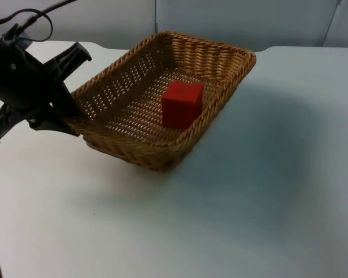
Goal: Pick up the basket with the left hand and place the cube into the basket with the right hand.
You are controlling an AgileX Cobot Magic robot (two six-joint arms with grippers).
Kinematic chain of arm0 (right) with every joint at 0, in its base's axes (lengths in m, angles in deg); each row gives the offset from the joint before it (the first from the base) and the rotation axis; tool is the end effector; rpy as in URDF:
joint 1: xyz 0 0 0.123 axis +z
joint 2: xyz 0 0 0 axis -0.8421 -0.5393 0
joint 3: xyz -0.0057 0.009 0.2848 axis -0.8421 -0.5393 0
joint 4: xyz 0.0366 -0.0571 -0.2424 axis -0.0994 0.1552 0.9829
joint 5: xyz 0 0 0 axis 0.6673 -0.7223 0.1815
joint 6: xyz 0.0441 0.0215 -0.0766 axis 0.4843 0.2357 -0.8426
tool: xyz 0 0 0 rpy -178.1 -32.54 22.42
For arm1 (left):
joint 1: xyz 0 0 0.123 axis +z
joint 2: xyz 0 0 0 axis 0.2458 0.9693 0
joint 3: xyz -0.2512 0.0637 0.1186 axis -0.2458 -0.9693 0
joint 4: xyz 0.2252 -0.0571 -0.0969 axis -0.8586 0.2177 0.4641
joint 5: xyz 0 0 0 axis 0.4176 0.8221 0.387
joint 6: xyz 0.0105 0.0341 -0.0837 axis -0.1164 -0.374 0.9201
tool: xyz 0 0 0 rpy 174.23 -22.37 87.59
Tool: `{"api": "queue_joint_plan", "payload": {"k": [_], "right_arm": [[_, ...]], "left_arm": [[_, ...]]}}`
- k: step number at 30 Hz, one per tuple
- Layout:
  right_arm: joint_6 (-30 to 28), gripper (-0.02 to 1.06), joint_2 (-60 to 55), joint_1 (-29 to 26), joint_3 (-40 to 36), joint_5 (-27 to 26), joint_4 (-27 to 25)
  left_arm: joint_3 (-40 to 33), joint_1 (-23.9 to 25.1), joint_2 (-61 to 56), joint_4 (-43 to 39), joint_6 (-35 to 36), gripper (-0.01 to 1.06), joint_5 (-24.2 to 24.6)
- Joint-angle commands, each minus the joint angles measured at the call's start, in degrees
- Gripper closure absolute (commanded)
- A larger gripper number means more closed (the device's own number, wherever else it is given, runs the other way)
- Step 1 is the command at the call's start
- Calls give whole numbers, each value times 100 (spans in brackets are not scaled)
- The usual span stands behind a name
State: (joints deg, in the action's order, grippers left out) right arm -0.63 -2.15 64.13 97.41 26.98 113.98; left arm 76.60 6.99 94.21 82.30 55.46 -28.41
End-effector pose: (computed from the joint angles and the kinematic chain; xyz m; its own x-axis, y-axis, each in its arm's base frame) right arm 0.3000 -0.0085 0.4474 -0.6101 -0.0201 -0.7921 0.3050 0.9167 -0.2582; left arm 0.3527 -0.0888 0.1368 -0.8961 -0.4427 -0.0328 -0.3394 0.7308 -0.5922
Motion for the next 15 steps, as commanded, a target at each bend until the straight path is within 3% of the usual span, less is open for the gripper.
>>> {"api": "queue_joint_plan", "payload": {"k": [1, 9, 15], "right_arm": [[49, 105, 20, -34, 41, -58, 1], [47, 105, 20, -34, 41, -44, 1], [47, 105, 20, -34, 41, -54, 1]], "left_arm": [[48, -135, -37, 104, 334, 105, -110], [48, -265, 307, -225, 943, 105, -193], [48, -265, 539, -172, 980, 105, -240]]}}
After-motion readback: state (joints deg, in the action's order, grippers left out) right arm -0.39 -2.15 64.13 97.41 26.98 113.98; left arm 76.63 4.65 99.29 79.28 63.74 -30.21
